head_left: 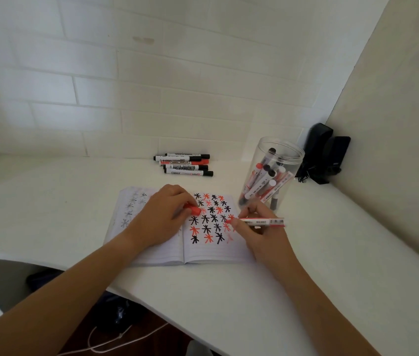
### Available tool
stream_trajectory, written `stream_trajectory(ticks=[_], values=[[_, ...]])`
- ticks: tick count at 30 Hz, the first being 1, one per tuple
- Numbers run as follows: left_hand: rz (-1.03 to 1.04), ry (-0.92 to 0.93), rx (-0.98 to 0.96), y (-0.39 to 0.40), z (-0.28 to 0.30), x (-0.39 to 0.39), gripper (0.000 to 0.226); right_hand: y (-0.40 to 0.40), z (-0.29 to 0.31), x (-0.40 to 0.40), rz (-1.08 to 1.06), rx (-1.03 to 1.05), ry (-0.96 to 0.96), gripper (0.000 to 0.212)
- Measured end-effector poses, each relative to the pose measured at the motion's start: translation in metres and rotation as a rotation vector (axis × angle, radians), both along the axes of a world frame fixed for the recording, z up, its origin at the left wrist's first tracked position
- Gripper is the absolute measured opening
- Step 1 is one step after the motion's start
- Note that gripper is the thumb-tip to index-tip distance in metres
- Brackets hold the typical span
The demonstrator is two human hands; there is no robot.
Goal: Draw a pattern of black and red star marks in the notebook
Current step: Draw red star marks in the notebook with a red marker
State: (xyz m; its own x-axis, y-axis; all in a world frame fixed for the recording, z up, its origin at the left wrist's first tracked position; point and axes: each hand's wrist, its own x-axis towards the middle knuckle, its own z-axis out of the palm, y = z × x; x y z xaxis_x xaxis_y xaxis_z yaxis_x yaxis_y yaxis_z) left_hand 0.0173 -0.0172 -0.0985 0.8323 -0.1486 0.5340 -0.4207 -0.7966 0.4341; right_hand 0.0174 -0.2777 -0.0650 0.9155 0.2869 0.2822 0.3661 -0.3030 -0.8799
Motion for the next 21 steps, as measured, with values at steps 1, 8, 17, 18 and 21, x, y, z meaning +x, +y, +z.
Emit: stream_trajectory(ticks=[1, 8, 17, 18, 21], values=[[-0.017, 0.000, -0.001, 0.000, 0.001, -0.001, 0.017, 0.000, 0.002, -0.001, 0.025, 0.047, 0.004, 0.014], [-0.086, 0.057, -0.037, -0.001, 0.005, -0.006, 0.019, 0.006, 0.001, -0.010, 0.144, 0.069, 0.022, 0.013], [-0.155, 0.053, 0.007, -0.003, 0.007, -0.008, 0.017, 0.014, -0.004, -0.005, 0.183, 0.001, -0.014, 0.014], [-0.168, 0.048, 0.011, -0.004, 0.008, -0.008, 0.016, 0.017, -0.005, -0.004, 0.202, -0.031, -0.013, 0.015], [-0.171, 0.031, 0.006, -0.005, 0.009, -0.009, 0.016, 0.020, -0.005, -0.003, 0.271, 0.003, 0.063, 0.020]])
